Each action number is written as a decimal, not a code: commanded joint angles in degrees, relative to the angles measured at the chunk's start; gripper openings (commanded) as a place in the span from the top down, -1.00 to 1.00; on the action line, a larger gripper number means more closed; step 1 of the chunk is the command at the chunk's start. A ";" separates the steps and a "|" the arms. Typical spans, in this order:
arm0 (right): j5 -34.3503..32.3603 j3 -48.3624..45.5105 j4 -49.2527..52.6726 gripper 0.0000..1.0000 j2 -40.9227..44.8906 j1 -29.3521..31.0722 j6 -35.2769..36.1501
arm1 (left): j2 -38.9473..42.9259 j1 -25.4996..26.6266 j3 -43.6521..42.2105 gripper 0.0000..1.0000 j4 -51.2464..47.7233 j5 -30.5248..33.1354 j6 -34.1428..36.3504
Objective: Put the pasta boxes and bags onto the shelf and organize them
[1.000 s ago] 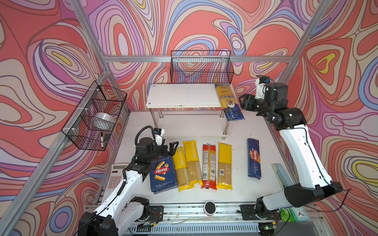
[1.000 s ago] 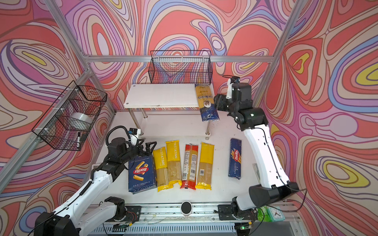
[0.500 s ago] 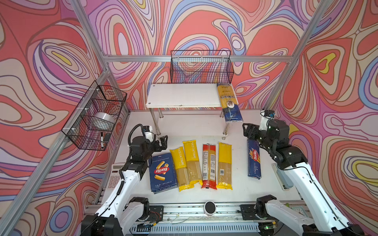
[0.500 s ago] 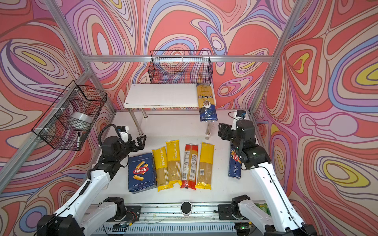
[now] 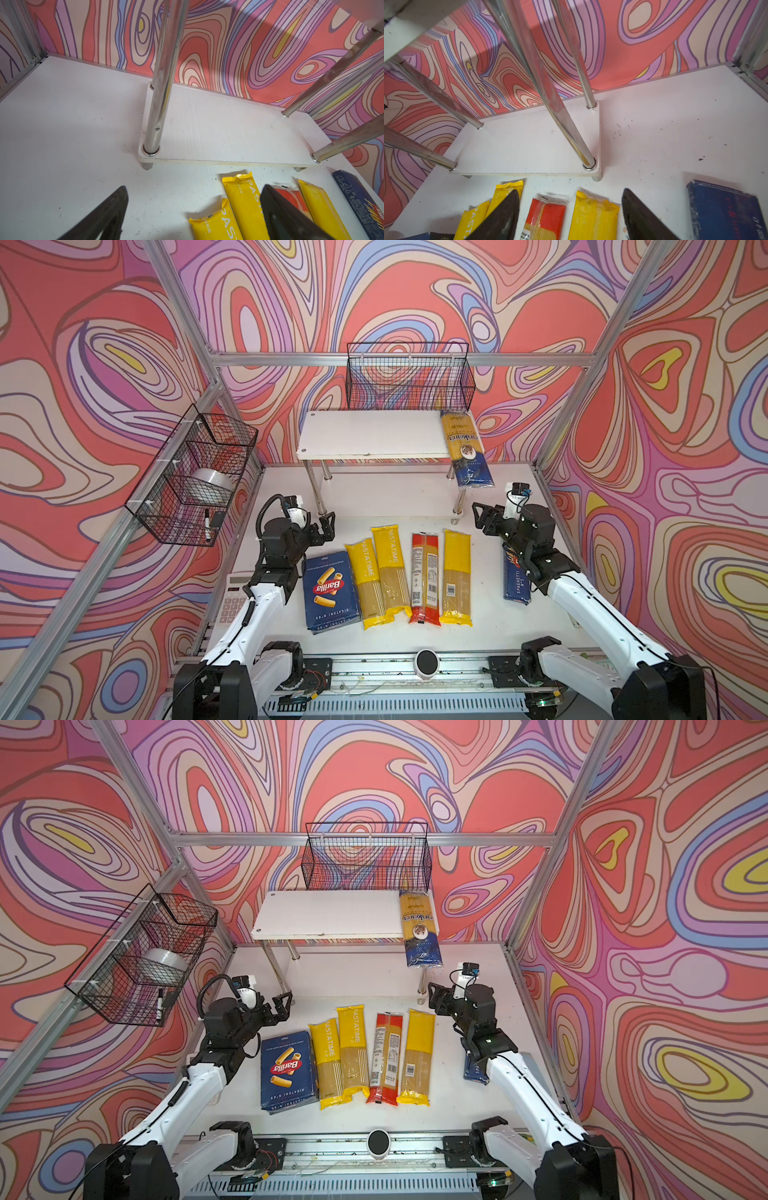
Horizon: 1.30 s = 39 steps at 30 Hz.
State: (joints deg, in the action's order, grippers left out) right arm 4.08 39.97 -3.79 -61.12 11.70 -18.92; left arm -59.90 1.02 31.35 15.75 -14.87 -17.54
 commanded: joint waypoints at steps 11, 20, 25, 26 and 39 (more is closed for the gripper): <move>4.87 6.52 -18.08 -0.55 -17.04 -0.04 2.97 | -3.09 -0.75 2.48 -1.00 3.91 -2.65 1.11; 2.08 11.15 -18.25 -0.38 -22.28 -0.03 4.86 | 2.04 -0.75 1.48 -1.00 -0.80 -3.48 0.68; 0.59 12.47 -18.83 -0.27 -24.58 -0.09 5.38 | 3.87 -0.77 0.59 -1.00 -1.01 -3.82 0.38; 0.28 12.55 -19.05 -0.25 -24.87 -0.09 5.55 | 3.91 -0.75 0.68 -1.00 -1.36 -3.87 0.53; 1.25 12.96 -20.15 0.05 -26.68 0.14 4.95 | 3.03 -0.75 0.30 -1.00 -0.83 -5.99 0.04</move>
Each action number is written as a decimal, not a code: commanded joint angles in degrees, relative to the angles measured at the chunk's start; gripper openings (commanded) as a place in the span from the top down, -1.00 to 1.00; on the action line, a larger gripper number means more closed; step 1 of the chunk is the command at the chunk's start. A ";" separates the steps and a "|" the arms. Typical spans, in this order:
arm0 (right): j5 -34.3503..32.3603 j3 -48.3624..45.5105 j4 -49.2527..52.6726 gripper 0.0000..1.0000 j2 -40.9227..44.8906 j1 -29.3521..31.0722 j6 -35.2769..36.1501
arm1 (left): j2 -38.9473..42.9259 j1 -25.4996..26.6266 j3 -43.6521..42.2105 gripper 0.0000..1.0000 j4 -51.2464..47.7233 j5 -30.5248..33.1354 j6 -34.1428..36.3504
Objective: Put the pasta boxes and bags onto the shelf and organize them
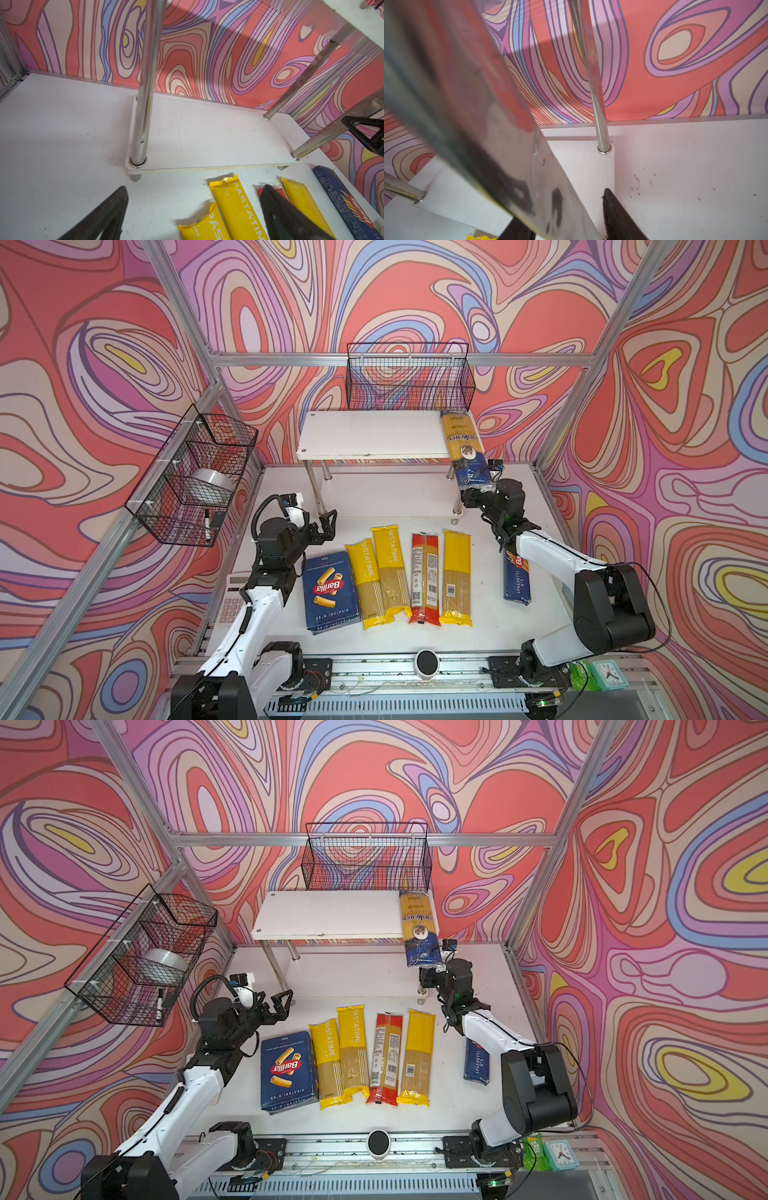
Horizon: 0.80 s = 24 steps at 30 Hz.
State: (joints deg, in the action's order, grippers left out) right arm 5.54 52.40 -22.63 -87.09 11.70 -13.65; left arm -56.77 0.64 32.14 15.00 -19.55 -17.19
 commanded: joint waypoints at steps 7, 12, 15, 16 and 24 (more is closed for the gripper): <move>0.56 0.03 -1.88 0.30 -1.29 0.59 -2.16 | 0.30 -0.38 -0.90 -1.00 -0.33 -1.39 -0.29; -0.19 -1.03 -1.85 0.43 -0.26 0.86 -2.52 | 1.05 -0.40 -1.20 -1.00 -0.07 -1.89 -0.67; -0.31 -0.98 -0.31 0.51 0.14 1.25 -2.06 | 0.80 -0.38 -1.37 -1.00 0.46 -2.12 0.10; -0.61 -1.07 -0.08 0.52 0.37 1.37 -2.16 | 0.47 -0.39 -1.59 -1.00 0.87 -2.34 0.46; -2.33 -2.86 0.99 0.77 2.87 1.79 -3.03 | -0.72 -0.38 -2.08 -1.00 0.77 -2.03 1.28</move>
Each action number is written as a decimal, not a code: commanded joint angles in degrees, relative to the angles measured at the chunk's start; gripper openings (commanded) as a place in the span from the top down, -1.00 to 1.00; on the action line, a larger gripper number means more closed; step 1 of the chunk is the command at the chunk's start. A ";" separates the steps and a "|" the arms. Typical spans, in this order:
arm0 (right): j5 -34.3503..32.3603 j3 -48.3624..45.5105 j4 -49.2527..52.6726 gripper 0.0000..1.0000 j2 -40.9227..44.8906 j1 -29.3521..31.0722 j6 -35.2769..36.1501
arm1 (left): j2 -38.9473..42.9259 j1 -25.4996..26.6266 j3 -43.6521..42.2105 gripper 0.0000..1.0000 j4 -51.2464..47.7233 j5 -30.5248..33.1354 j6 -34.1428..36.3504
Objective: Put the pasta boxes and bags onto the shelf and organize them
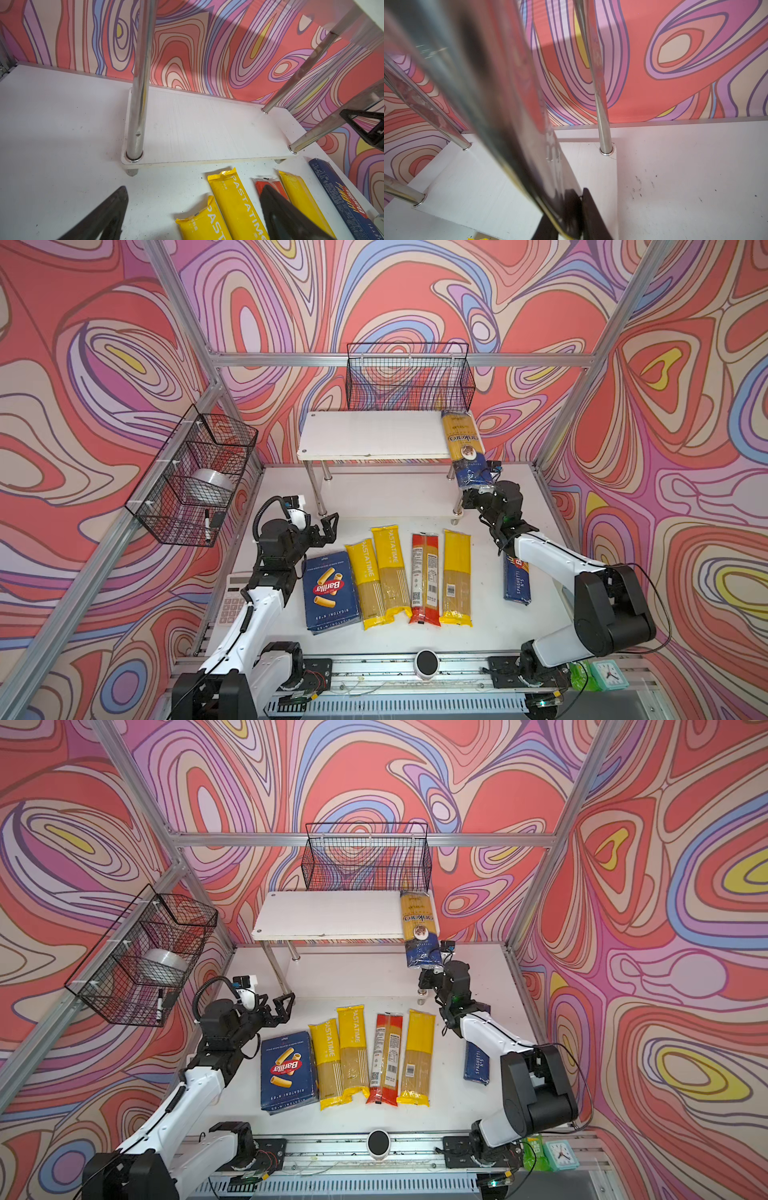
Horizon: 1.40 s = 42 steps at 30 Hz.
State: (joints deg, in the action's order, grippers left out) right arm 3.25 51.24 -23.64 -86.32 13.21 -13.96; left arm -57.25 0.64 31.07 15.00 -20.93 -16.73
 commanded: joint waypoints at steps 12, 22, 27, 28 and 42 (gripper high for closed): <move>-2.04 -3.07 6.88 0.77 6.41 1.91 -2.85 | 1.29 -0.38 -1.01 -1.00 0.20 -0.55 1.31; -6.09 -2.66 16.09 -0.12 9.76 1.90 -1.51 | 1.51 -0.38 -3.40 -1.00 -0.94 -0.38 1.44; -9.34 -3.73 26.20 -0.20 16.54 1.89 -1.95 | 2.63 -0.39 -4.99 -1.00 -0.59 -1.67 1.00; -9.55 -3.73 28.62 -0.20 18.14 1.83 -1.89 | 2.83 -0.38 -5.26 -1.00 -0.66 -2.14 1.15; -0.91 6.38 60.94 -0.02 38.59 1.82 -4.50 | 2.03 -0.40 -7.57 -1.00 -2.16 -9.63 7.74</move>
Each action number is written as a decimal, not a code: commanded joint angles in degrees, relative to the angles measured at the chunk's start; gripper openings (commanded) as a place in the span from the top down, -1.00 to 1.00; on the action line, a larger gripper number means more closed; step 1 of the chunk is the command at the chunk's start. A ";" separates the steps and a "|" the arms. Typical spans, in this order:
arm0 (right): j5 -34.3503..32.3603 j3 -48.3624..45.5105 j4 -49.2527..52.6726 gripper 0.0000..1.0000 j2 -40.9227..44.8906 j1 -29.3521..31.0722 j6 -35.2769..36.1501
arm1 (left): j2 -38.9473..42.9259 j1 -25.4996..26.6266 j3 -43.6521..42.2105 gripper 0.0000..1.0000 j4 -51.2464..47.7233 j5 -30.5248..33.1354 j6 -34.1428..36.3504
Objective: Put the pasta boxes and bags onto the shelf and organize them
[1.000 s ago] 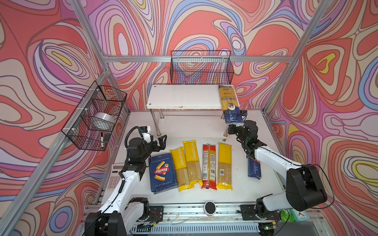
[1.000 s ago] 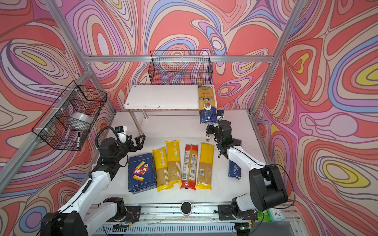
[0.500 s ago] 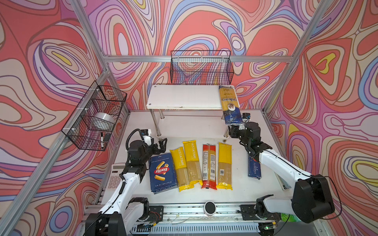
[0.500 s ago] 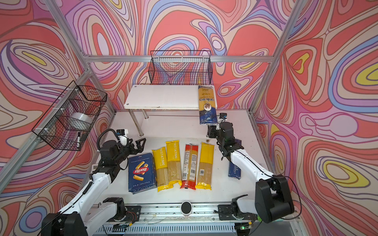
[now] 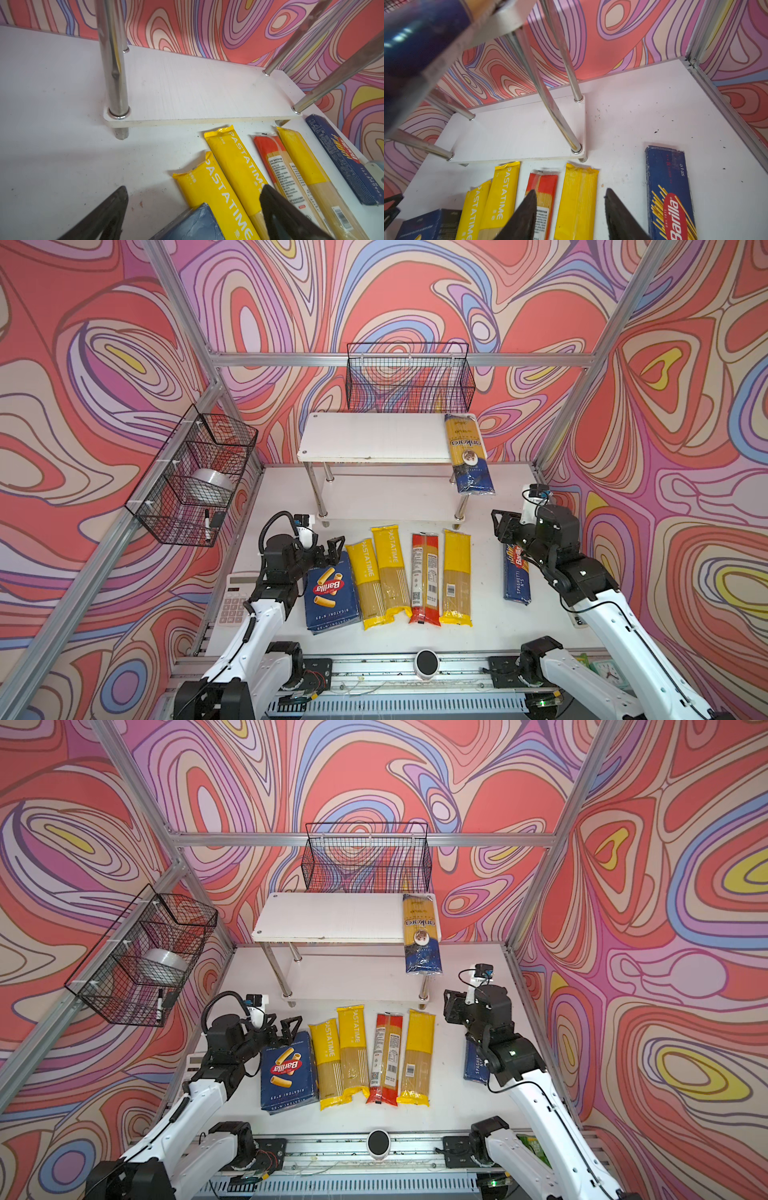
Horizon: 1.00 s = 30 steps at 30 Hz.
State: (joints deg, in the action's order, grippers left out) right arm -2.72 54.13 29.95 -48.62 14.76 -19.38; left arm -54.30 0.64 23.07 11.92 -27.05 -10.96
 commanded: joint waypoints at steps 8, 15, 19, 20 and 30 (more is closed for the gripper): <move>17.84 11.88 10.81 0.23 1.70 0.42 3.91 | 1.49 -0.38 -1.62 -1.00 0.85 -2.62 3.57; 22.63 15.27 9.48 0.27 -2.37 0.36 4.17 | 1.18 -0.36 -1.31 -1.00 0.12 -2.45 3.80; 23.56 16.94 7.26 0.33 -3.97 0.44 3.65 | 1.30 -0.37 -1.36 -1.00 0.03 -2.19 3.74; 23.81 17.14 6.68 0.33 -4.47 0.44 3.49 | 1.46 -0.38 -1.39 -1.00 0.03 -2.23 3.74; 25.16 15.97 -0.65 0.41 -7.97 1.54 0.58 | 1.22 -0.38 -1.32 -1.00 0.03 -2.35 3.84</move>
State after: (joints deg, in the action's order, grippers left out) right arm 21.58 69.56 32.91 -56.16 15.59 -17.63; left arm -53.30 0.64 21.98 11.94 -28.93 -8.12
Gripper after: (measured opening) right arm 0.299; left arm 0.999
